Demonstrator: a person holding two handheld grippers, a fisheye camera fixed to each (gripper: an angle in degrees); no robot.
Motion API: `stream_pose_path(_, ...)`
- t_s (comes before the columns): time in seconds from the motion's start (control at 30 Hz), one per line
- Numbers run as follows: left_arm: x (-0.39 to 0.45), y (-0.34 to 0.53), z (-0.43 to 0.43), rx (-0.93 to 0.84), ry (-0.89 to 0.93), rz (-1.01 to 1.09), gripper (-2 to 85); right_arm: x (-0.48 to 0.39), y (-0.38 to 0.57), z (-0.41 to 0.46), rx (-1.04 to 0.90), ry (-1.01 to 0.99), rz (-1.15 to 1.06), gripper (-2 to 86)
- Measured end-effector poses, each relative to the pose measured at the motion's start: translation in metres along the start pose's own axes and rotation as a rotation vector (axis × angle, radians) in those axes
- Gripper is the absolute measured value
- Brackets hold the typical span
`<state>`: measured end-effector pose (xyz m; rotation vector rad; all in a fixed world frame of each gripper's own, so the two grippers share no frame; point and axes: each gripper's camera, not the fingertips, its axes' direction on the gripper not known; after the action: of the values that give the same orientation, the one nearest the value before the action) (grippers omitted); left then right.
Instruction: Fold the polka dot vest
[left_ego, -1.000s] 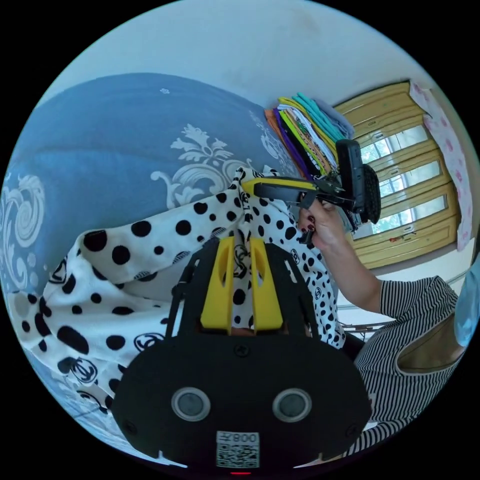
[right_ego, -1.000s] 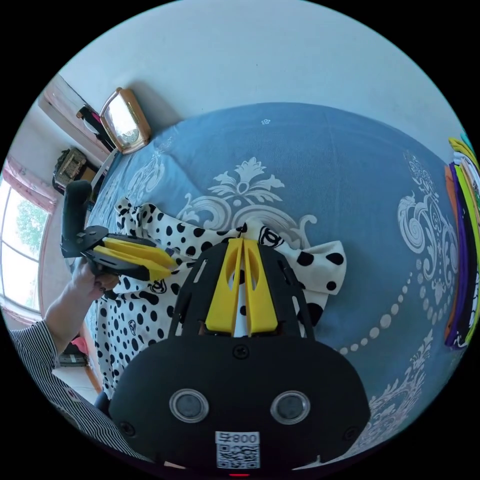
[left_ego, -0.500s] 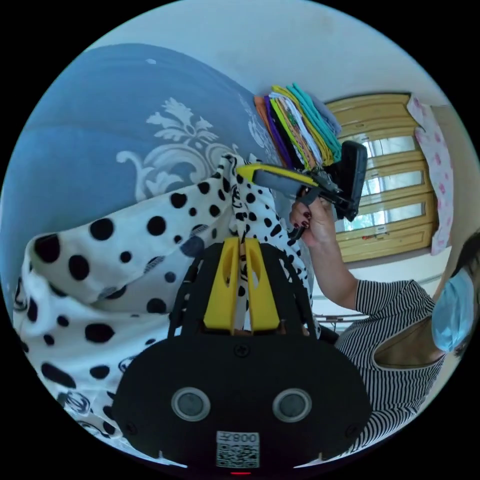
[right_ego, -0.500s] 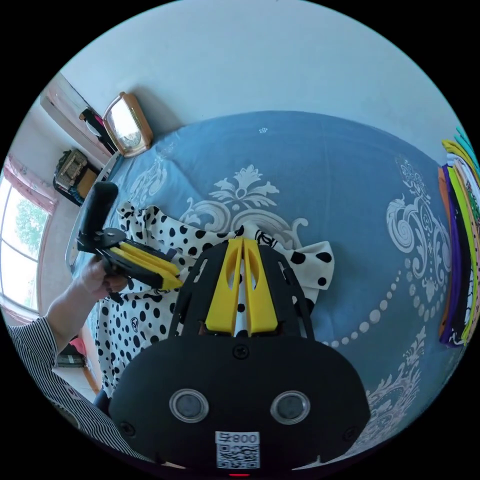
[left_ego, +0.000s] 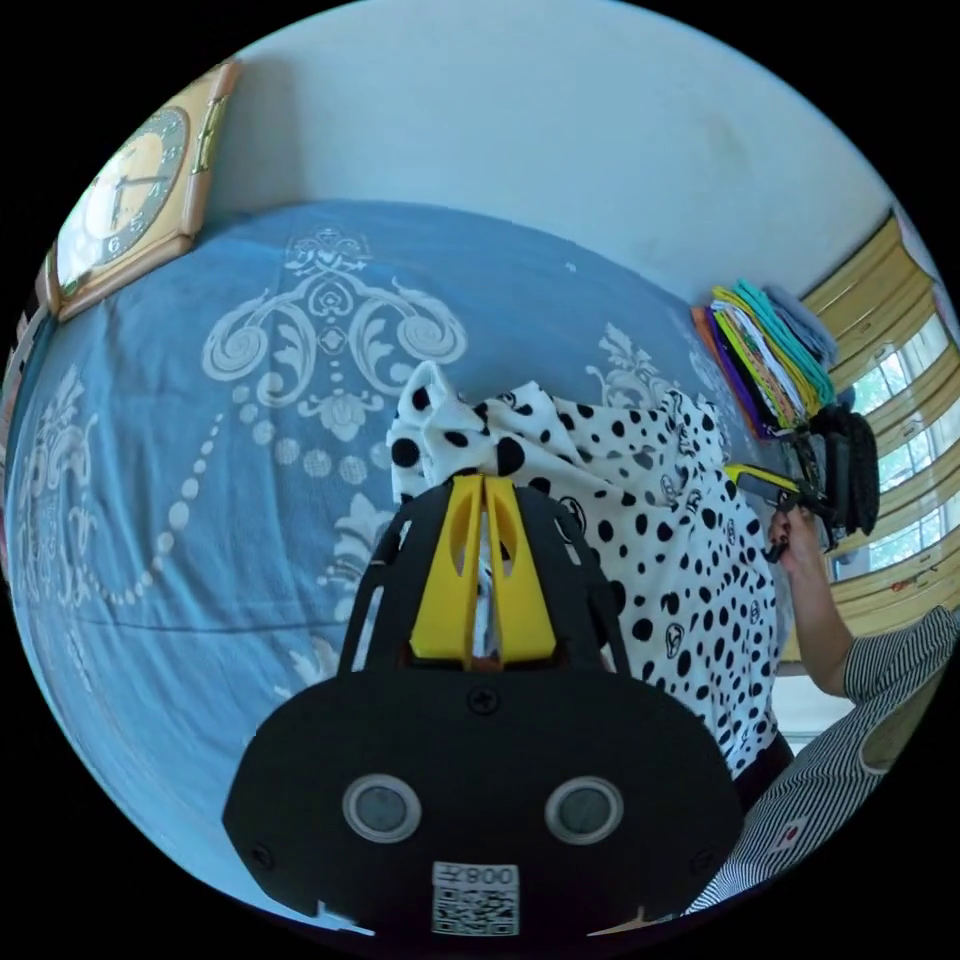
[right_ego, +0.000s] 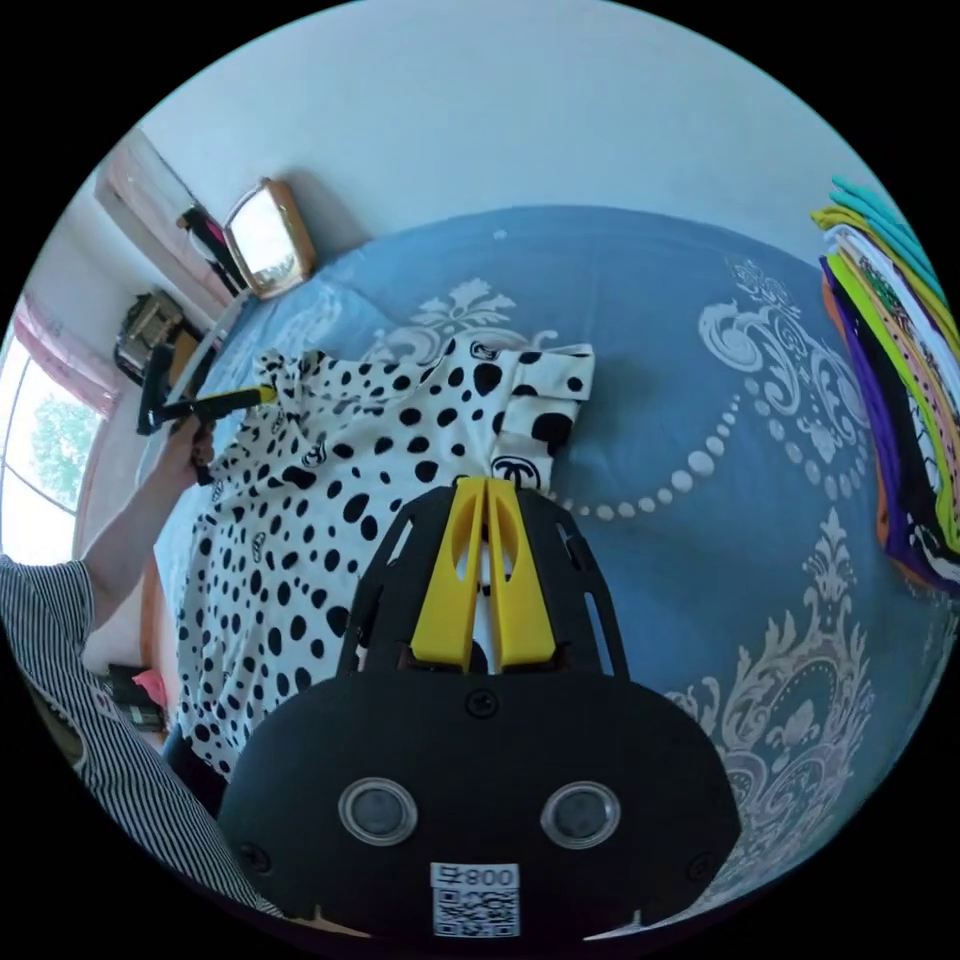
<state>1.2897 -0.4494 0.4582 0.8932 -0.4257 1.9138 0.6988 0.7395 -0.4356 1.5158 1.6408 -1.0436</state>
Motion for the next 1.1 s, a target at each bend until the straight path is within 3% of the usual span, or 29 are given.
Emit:
stream_pose_path(0.23, 0.009, 0.016, -0.043, 0.046, -0.079, -0.022, 1.9, 0.006, 0.016, -0.015, 0.029, 0.049, 0.059, 0.0)
stream_pose_path(0.4, 0.032, 0.016, -0.078, 0.145, -0.014, 0.068, 4.9, 0.004, 0.012, -0.028, 0.107, 0.012, 0.011, 0.0)
stream_pose_path(0.63, 0.047, -0.037, -0.037, -0.063, -0.070, 0.127, 3.0, 0.002, -0.023, 0.014, -0.035, 0.126, -0.031, -0.4)
stream_pose_path(0.9, 0.039, -0.039, -0.064, 0.017, -0.061, 0.100, 2.7, 0.017, -0.008, 0.015, 0.005, 0.094, 0.023, -0.5)
stream_pose_path(1.1, 0.009, 0.016, -0.146, 0.161, 0.057, 0.024, 6.3, 0.034, 0.041, -0.031, 0.095, 0.041, 0.045, -0.2)
